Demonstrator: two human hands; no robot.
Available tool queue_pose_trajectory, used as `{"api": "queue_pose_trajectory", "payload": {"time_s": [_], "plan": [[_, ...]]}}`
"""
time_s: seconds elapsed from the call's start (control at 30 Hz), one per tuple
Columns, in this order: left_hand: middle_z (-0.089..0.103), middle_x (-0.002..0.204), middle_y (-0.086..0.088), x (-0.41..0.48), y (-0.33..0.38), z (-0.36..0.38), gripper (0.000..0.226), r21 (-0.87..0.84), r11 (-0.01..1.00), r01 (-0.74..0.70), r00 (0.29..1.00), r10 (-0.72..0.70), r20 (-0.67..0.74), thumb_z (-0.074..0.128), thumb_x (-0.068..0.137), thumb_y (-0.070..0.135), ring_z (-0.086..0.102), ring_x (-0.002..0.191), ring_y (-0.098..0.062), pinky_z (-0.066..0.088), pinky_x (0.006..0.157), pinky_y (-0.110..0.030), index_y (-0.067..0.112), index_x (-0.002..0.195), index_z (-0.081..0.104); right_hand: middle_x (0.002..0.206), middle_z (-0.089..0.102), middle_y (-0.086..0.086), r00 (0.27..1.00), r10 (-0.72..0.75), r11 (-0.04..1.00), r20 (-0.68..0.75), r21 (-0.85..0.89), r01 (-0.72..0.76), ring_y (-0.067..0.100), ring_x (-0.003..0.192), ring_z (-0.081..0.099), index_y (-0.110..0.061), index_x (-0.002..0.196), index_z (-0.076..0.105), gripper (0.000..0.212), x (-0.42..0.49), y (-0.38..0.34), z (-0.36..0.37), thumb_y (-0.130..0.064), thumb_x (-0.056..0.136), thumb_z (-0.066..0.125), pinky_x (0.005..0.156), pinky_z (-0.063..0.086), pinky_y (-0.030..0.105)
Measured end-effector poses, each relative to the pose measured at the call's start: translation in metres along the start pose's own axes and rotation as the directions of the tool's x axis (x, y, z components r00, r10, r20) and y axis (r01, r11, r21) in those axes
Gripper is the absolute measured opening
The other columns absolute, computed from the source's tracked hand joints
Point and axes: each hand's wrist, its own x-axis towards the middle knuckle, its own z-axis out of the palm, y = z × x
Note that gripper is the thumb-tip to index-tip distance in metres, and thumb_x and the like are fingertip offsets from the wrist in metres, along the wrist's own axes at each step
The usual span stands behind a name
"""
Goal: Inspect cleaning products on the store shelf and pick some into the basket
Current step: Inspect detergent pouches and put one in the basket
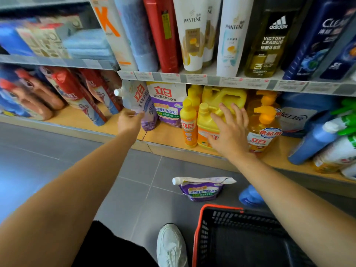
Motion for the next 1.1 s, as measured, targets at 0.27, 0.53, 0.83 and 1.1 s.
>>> {"api": "queue_pose_trajectory", "payload": {"time_s": [0.27, 0.53, 0.83, 1.1], "plan": [[0.062, 0.088, -0.010, 0.050, 0.024, -0.016, 0.008, 0.093, 0.981, -0.170, 0.985, 0.172, -0.014, 0.067, 0.094, 0.021, 0.053, 0.080, -0.022, 0.042, 0.071, -0.032, 0.013, 0.095, 0.066, 0.153, 0.043, 0.010, 0.999, -0.023, 0.999, 0.027, -0.047, 0.025, 0.039, 0.144, 0.028, -0.021, 0.131, 0.064, 0.069, -0.001, 0.001, -0.001, -0.047, 0.070, 0.082, 0.120, 0.017, 0.057], [0.063, 0.084, -0.013, 0.016, 0.024, -0.052, 0.020, 0.367, 0.884, -0.289, 0.952, 0.305, 0.015, 0.063, 0.097, 0.022, 0.057, 0.080, -0.034, 0.049, 0.072, -0.043, 0.006, 0.085, 0.060, 0.162, 0.027, 0.008, 0.973, -0.016, 0.994, 0.231, -0.101, 0.041, 0.038, 0.150, 0.013, -0.025, 0.144, 0.052, 0.087, 0.004, 0.002, -0.016, -0.052, 0.067, 0.082, 0.123, 0.007, 0.055], [0.064, 0.077, 0.000, -0.056, 0.050, -0.120, 0.020, 0.396, 0.782, -0.482, 0.873, 0.469, 0.137, 0.067, 0.095, 0.018, 0.059, 0.076, -0.024, 0.042, 0.062, -0.032, 0.021, 0.076, 0.060, 0.165, 0.012, 0.003, 0.847, 0.033, 0.999, 0.530, -0.029, -0.021, 0.033, 0.151, 0.002, -0.031, 0.149, 0.042, 0.096, 0.025, 0.004, -0.044, -0.057, 0.066, 0.083, 0.124, 0.004, 0.050], [0.064, 0.076, 0.014, -0.157, 0.089, -0.149, 0.021, 0.336, 0.562, -0.756, 0.654, 0.662, 0.365, 0.069, 0.096, 0.029, 0.059, 0.070, -0.009, 0.046, 0.059, -0.031, 0.032, 0.078, 0.058, 0.161, 0.032, 0.011, 0.734, -0.050, 0.831, 0.677, 0.436, -0.345, 0.025, 0.148, 0.029, -0.018, 0.157, 0.027, 0.089, 0.048, -0.007, -0.126, -0.032, 0.085, 0.078, 0.120, 0.027, 0.038]]}}
